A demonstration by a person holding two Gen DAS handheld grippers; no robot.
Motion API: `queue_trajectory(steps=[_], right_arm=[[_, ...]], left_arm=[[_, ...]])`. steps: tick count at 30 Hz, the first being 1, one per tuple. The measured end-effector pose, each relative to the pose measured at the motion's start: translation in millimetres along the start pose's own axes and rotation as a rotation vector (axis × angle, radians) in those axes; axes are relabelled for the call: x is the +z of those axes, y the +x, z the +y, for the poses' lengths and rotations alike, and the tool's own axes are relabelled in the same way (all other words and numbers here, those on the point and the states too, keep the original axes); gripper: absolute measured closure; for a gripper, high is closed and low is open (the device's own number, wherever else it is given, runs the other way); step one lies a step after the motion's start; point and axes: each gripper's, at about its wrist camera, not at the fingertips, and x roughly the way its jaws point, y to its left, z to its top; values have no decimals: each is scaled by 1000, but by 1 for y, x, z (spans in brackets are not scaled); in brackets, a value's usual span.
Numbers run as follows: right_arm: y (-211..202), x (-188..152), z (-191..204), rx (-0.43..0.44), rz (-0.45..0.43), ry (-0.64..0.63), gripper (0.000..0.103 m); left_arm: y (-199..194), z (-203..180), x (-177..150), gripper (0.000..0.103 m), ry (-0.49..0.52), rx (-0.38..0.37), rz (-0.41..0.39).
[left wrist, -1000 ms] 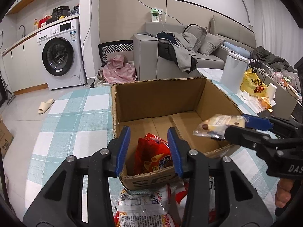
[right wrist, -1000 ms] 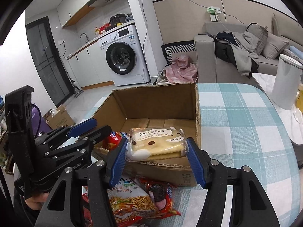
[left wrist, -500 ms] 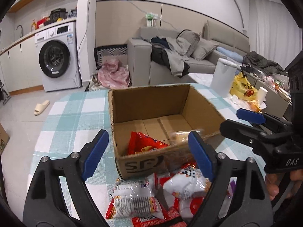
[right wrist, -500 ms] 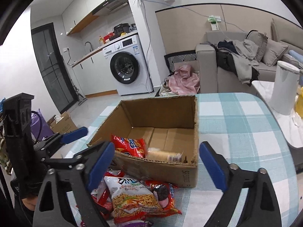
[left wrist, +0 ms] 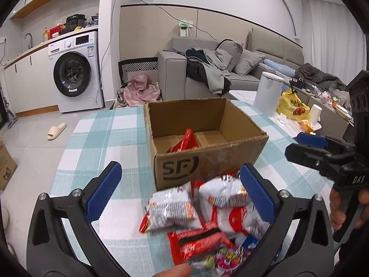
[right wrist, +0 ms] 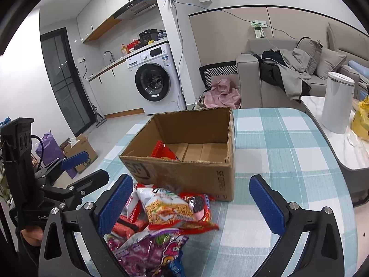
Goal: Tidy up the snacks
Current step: 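Move both open tools back toward the remaining snack pile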
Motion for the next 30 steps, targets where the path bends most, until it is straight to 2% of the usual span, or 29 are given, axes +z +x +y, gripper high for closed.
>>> queue_trajectory(steps=[13, 30], right_arm=[[-18, -27, 9, 1, 32, -21, 0], [-21, -57, 20, 17, 99, -59, 0]], left_arm=[[-33, 4, -33, 1, -27, 5, 27], [-41, -1, -57, 1, -27, 8, 91]])
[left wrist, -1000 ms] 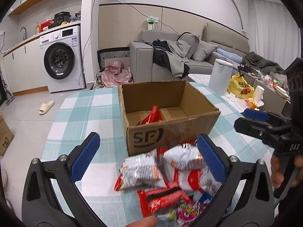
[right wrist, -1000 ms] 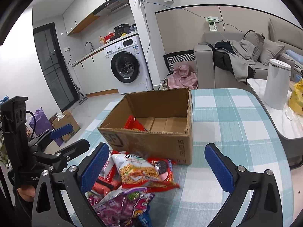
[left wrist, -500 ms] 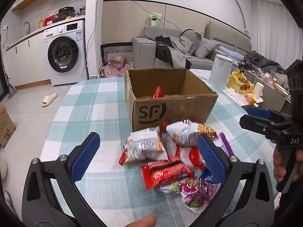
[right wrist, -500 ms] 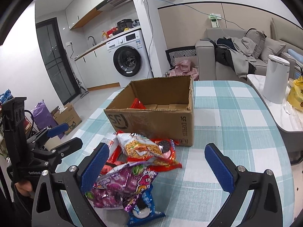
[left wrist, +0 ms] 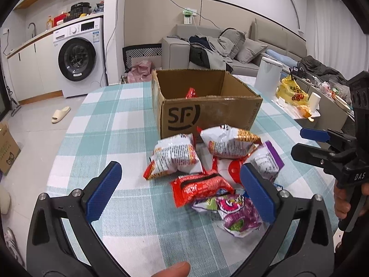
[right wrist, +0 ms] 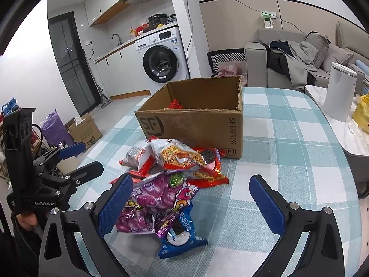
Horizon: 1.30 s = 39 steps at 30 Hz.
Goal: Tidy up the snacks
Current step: 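Move both open tools back toward the remaining snack pile, then grasp the purple candy bag with the left tool while the right tool grasps the purple grape bag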
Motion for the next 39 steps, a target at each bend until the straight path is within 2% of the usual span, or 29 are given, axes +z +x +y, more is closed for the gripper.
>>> queue_trajectory(steps=[10, 18, 30, 39], right_arm=[[14, -10, 14, 60, 53, -37, 0], [32, -20, 22, 46, 92, -55, 0], [44, -23, 15, 46, 104, -10, 1], [47, -23, 14, 56, 97, 3, 12]], left_arm=[[11, 0, -17, 1, -24, -12, 71], [23, 6, -29, 1, -44, -18, 126], [29, -1, -33, 1, -55, -101, 171], [47, -5, -41, 1, -95, -130, 215]])
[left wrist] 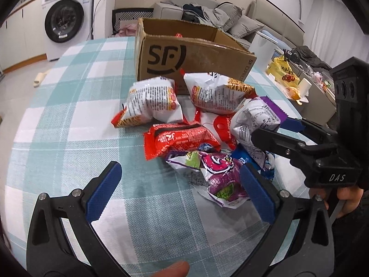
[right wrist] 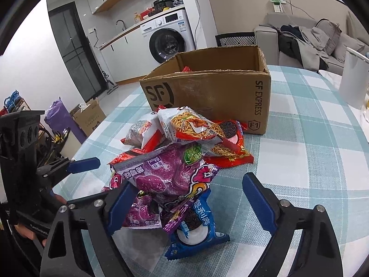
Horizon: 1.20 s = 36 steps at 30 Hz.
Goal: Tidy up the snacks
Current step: 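Grasp the purple candy bag with the left tool while the right tool grasps the purple grape bag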
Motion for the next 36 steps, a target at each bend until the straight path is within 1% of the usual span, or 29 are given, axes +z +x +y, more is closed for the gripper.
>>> queue_trajectory(steps=[6, 8, 13, 22, 24, 25, 27, 29, 34, 36], right_arm=[[2, -1, 2, 9, -3, 0, 19], [3, -1, 3, 15, 4, 0, 25], [3, -1, 5, 24, -1, -4, 29], [1, -1, 9, 34, -10, -21, 37], [1, -1, 10, 37, -12, -26, 40], [0, -1, 10, 35, -13, -30, 41], [1, -1, 10, 33, -14, -32, 42], [1, -1, 11, 33, -13, -33, 48], [1, -3, 12, 34, -14, -45, 52], [0, -3, 12, 37, -15, -48, 53]], left_arm=[[12, 3, -1, 1, -26, -14, 16], [15, 5, -1, 1, -37, -22, 14], [22, 8, -2, 1, -61, -46, 22], [29, 1, -3, 19, -40, -113, 37], [28, -1, -5, 28, -41, -140, 32], [28, -1, -5, 31, -41, -156, 32], [27, -4, -7, 40, -35, -178, 26], [27, -5, -7, 43, -30, -185, 22], [23, -4, -9, 50, -28, -196, 4], [21, -3, -9, 57, -27, -204, -2]])
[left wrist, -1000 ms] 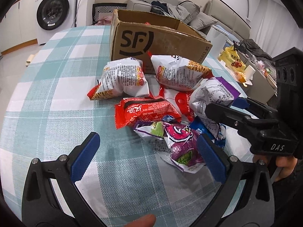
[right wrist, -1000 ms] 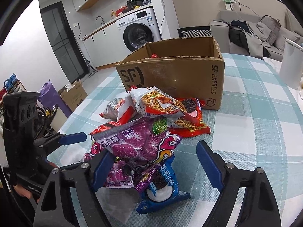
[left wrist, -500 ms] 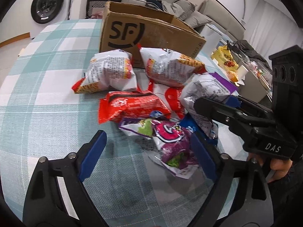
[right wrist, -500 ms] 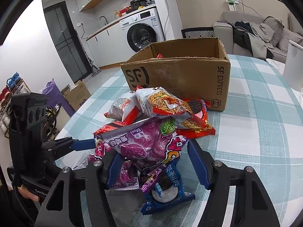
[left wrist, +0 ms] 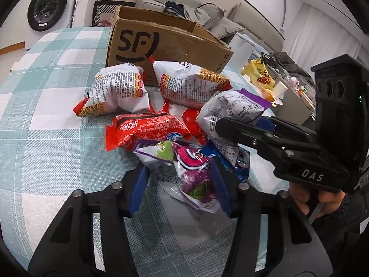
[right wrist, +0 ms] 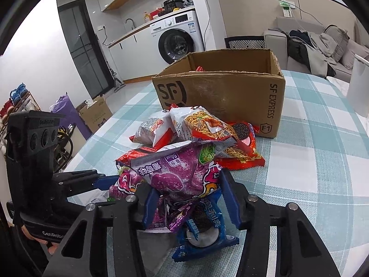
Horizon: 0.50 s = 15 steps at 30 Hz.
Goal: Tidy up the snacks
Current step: 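Grasp the purple candy bag with the left tool while the right tool grasps the purple grape bag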
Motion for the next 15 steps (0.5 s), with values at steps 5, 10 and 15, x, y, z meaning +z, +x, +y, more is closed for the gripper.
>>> queue_trajectory(steps=[5, 10, 15], right_arm=[[-2, -1, 0, -1, -1, -11, 58], [-6, 1, -1, 9, -15, -13, 67], [-11, 2, -3, 27, -29, -2, 71]], left_arm=[[-2, 0, 0, 60, 12, -3, -5], [-7, 0, -1, 62, 25, -5, -11], [-10, -3, 0, 64, 40, -9, -21]])
